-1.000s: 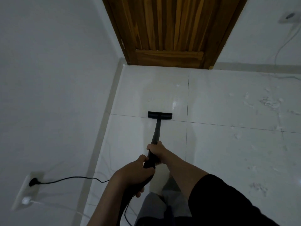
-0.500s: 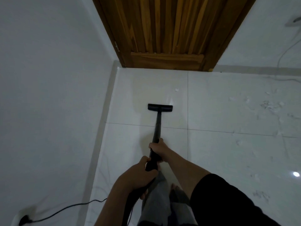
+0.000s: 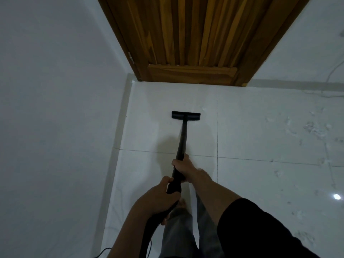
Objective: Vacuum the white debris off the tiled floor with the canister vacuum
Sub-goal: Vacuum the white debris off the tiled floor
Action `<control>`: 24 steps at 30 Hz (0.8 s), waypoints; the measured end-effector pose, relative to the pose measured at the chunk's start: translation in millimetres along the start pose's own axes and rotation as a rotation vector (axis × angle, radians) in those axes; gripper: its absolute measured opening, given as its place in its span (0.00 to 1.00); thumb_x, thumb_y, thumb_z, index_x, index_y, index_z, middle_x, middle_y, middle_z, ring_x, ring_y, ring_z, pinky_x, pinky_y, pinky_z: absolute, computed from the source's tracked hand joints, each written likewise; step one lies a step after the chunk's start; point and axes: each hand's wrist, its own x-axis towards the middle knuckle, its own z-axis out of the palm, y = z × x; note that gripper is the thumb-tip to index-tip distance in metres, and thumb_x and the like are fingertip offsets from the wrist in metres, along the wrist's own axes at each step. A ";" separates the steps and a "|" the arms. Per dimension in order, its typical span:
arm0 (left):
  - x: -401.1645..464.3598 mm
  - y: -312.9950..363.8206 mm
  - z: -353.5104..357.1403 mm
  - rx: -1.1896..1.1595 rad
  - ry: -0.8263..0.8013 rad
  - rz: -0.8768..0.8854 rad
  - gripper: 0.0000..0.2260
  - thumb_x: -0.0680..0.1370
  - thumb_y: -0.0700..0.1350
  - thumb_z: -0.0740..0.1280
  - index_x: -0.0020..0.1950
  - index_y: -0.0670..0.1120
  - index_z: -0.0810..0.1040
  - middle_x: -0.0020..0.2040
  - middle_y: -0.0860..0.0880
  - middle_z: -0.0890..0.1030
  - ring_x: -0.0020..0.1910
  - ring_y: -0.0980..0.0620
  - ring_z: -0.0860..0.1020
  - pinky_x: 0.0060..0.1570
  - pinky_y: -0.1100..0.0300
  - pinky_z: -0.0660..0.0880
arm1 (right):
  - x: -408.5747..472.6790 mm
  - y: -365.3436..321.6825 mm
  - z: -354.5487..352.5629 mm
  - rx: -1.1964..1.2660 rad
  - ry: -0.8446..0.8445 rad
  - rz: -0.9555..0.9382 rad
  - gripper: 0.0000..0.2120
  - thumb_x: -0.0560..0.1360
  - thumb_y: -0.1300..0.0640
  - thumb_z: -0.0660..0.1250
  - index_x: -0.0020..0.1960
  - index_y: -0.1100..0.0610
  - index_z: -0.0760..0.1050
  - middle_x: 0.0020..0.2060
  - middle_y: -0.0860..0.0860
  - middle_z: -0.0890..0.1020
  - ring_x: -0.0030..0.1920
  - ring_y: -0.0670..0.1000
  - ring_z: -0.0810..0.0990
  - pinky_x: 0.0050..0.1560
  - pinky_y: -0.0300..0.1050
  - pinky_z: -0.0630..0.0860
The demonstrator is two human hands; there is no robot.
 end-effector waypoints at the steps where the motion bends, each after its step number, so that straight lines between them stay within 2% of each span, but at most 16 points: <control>1: 3.4 5.3 -4.0 -0.009 0.001 -0.005 0.24 0.80 0.50 0.63 0.73 0.54 0.58 0.45 0.43 0.80 0.33 0.46 0.79 0.34 0.55 0.81 | 4.1 -5.8 -2.7 0.004 0.000 0.000 0.28 0.79 0.59 0.61 0.75 0.54 0.54 0.45 0.55 0.74 0.39 0.53 0.77 0.29 0.46 0.74; 6: 18.2 38.1 -21.6 -0.051 -0.008 -0.015 0.24 0.80 0.50 0.63 0.73 0.54 0.58 0.42 0.42 0.80 0.30 0.47 0.79 0.30 0.58 0.79 | 22.5 -37.0 -19.9 0.020 0.019 -0.014 0.29 0.78 0.60 0.62 0.75 0.55 0.55 0.48 0.56 0.74 0.40 0.53 0.77 0.31 0.47 0.75; 17: 59.4 102.1 -49.8 -0.111 0.022 -0.002 0.23 0.80 0.51 0.63 0.73 0.54 0.58 0.42 0.42 0.80 0.29 0.49 0.79 0.32 0.55 0.80 | 58.4 -105.0 -68.2 -0.050 -0.011 0.007 0.30 0.78 0.59 0.62 0.76 0.53 0.52 0.52 0.57 0.75 0.38 0.54 0.78 0.29 0.47 0.75; 24: 84.6 129.5 -71.7 -0.137 0.031 0.001 0.22 0.81 0.50 0.63 0.72 0.54 0.60 0.38 0.43 0.80 0.25 0.52 0.77 0.29 0.59 0.77 | 88.0 -135.8 -82.6 -0.039 0.032 -0.017 0.30 0.79 0.60 0.62 0.76 0.53 0.53 0.53 0.57 0.75 0.39 0.53 0.77 0.29 0.46 0.73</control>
